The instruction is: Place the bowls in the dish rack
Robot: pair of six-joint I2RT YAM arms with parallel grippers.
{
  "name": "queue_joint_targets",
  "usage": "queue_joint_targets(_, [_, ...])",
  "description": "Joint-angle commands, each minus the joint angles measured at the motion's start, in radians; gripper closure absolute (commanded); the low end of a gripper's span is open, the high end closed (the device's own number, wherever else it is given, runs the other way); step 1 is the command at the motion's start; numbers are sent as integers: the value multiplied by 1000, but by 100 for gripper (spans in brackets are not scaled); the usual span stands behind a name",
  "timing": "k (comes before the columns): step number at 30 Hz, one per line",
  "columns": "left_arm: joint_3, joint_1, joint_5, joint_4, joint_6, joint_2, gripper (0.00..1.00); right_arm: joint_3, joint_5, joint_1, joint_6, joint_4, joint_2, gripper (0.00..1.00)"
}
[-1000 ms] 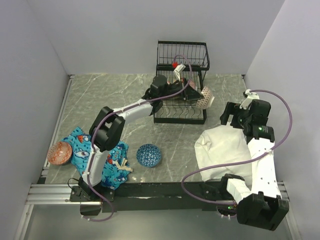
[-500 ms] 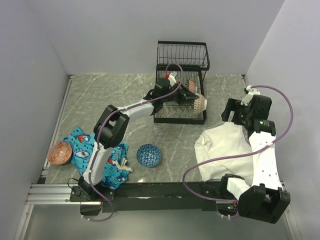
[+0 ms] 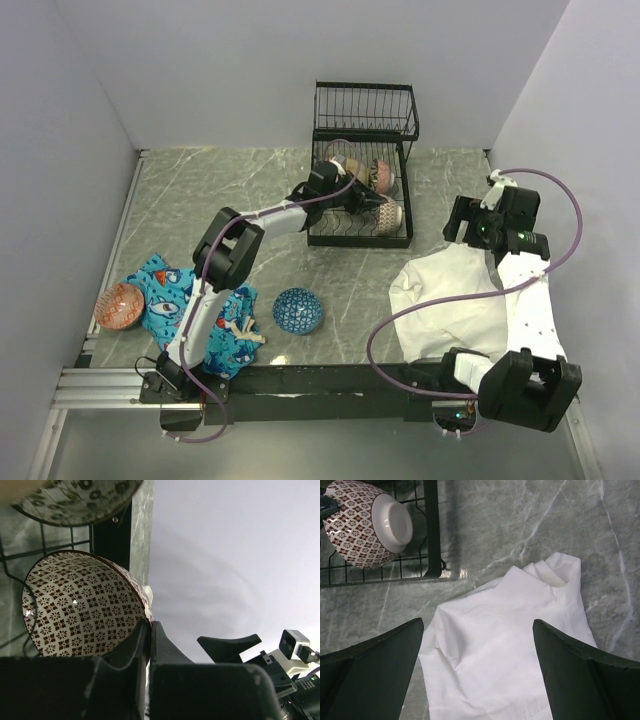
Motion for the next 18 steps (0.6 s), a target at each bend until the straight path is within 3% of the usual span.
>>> queue_joint_targets(1, [33, 17, 6, 61, -2, 4, 99, 74, -5, -6, -14, 30, 27, 2])
queue_joint_targets(3, [24, 25, 16, 56, 6, 3, 95, 82, -5, -6, -16, 33, 36, 2])
queue_joint_targets(10, [12, 36, 56, 101, 78, -23, 67, 108, -19, -6, -14, 36, 73, 2])
queue_joint_targets(13, [10, 36, 70, 129, 126, -43, 61, 117, -28, -6, -19, 35, 84, 2])
queue_joint_targets(18, [2, 30, 87, 90, 230, -103, 59, 106, -46, -6, -27, 39, 73, 2])
